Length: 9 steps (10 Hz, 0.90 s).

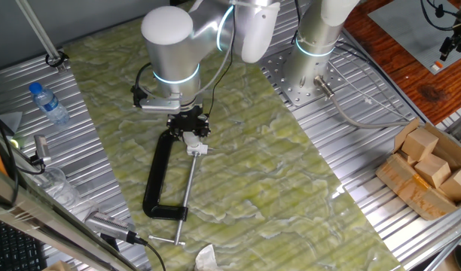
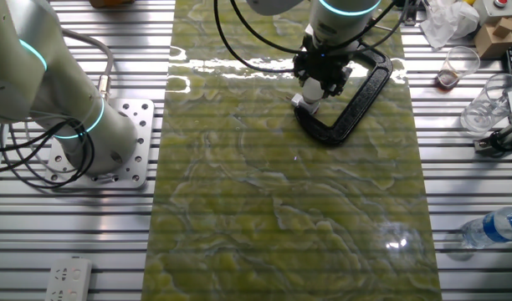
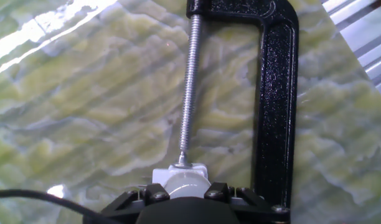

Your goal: Install the light bulb by rotating it

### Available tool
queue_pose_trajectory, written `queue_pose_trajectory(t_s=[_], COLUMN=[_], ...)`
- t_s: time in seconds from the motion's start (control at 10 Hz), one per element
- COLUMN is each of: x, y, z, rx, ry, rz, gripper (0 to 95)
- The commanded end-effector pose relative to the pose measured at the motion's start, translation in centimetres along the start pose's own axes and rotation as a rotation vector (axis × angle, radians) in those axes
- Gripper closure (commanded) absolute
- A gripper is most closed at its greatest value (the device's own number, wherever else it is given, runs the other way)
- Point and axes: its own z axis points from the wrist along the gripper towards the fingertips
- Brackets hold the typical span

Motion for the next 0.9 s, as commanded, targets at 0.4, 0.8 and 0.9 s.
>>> queue_pose_trajectory(t_s=[0.4,0.8,0.9], x=[0.09,0.09,0.09], y=[-0.1,-0.1,-0.1], z=[0.08,0.08,0.08], rx=[0.008,0.009,0.011], ry=[0.015,0.027,0.027], rz=[0.293,0.642,0.735], gripper=[95.0,95.0,95.0])
